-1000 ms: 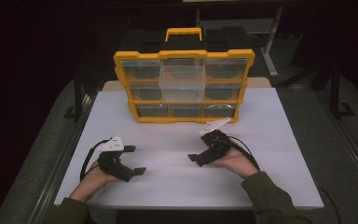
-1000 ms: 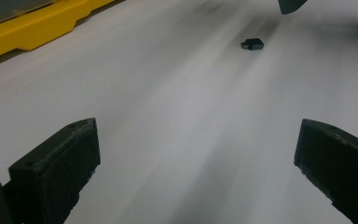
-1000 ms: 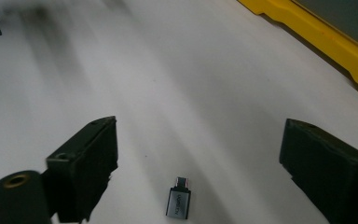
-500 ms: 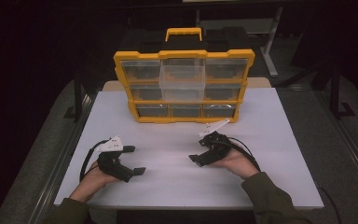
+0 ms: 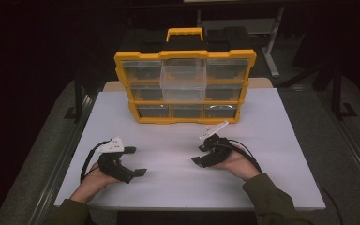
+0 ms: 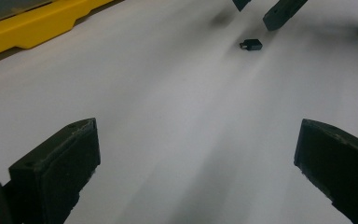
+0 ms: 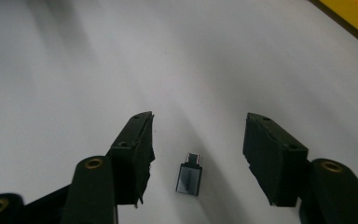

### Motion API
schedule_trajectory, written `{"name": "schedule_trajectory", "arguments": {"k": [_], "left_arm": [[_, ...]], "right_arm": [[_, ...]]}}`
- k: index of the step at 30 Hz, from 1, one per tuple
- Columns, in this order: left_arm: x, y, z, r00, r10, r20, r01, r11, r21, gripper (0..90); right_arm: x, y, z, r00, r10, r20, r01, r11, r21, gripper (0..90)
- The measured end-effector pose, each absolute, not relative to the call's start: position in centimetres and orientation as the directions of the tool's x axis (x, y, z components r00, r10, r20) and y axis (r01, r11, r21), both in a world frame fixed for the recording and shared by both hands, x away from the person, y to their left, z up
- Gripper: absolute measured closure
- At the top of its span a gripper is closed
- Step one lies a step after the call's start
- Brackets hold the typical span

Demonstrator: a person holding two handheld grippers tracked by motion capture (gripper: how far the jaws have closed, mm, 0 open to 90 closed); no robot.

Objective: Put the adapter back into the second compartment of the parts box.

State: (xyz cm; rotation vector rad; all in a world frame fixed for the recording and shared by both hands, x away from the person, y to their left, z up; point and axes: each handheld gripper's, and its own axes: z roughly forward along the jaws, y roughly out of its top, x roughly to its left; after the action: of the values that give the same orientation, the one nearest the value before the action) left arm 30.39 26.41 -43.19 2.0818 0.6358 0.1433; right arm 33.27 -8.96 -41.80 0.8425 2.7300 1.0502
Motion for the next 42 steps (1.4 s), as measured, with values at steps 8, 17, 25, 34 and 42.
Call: {"name": "schedule_trajectory", "arguments": {"k": [8,17,25,34,42], "left_arm": [[30.4,26.4,-43.2,0.859,0.492,-0.141,0.385,-0.439,0.812,0.0],[30.4,26.4,-43.2,0.859,0.492,-0.14,0.384,-0.44,0.812,0.0],[30.4,26.4,-43.2,0.859,0.492,-0.14,0.384,-0.44,0.812,0.0],[30.4,26.4,-43.2,0.859,0.492,-0.14,0.385,-0.441,0.811,0.0],[30.4,26.4,-43.2,0.859,0.492,-0.14,0.385,-0.441,0.811,0.0]], "right_arm": [[33.3,-9.0,-42.2,-0.846,0.522,0.107,0.467,0.63,0.621,49.5],[33.3,-8.9,-42.5,-0.852,0.512,0.107,0.468,0.653,0.595,54.6],[33.2,-8.6,-42.9,-0.857,0.505,0.101,0.467,0.678,0.567,57.4],[33.2,-8.4,-43.5,-0.864,0.494,0.097,0.463,0.704,0.539,60.4],[33.2,-8.3,-43.7,-0.867,0.492,0.078,0.455,0.719,0.525,63.2]]}}
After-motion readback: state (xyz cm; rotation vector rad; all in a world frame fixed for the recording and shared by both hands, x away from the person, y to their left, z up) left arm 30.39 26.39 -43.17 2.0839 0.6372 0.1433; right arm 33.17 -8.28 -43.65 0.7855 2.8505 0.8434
